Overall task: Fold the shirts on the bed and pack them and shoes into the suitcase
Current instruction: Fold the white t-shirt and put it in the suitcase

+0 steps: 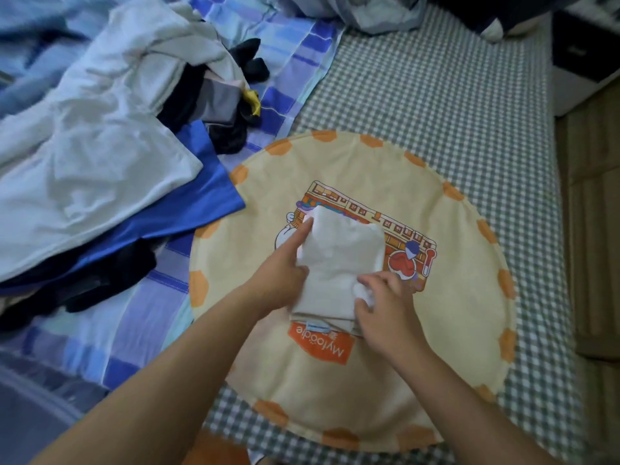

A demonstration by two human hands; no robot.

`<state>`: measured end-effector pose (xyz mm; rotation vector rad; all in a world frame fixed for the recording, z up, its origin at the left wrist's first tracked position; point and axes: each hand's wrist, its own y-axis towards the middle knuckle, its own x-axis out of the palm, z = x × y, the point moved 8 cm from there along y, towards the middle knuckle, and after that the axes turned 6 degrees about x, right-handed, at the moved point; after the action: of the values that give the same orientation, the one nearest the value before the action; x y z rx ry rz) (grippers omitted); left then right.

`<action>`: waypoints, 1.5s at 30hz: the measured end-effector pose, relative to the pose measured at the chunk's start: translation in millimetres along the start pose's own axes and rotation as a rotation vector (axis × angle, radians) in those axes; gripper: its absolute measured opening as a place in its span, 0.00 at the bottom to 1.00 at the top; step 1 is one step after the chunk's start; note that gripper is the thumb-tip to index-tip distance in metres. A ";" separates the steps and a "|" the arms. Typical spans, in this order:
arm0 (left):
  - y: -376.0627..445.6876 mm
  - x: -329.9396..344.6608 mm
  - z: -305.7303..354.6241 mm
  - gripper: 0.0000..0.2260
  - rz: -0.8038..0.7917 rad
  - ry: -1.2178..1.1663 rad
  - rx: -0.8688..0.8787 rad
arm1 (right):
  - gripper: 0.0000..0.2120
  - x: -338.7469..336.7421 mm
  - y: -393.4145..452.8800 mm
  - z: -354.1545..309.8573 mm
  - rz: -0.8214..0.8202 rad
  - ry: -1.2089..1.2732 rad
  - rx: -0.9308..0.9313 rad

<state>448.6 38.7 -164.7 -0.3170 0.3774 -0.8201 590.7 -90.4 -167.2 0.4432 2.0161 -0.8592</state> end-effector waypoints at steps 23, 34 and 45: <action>-55.1 18.4 -53.0 0.19 0.550 -0.292 -0.346 | 0.29 -6.2 137.9 -73.8 -0.354 -0.338 -0.370; -55.1 32.3 -43.1 0.21 0.653 -0.081 -0.248 | 0.14 -45.9 128.4 -31.7 -0.232 0.052 -0.232; -57.3 76.1 -21.2 0.05 0.745 0.853 -0.263 | 0.36 23.3 92.5 -69.0 -0.130 -0.442 -0.799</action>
<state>449.6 -58.3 -175.1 -0.0320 1.3188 -0.1214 592.1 23.3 -198.0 -0.3078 1.7927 -0.1436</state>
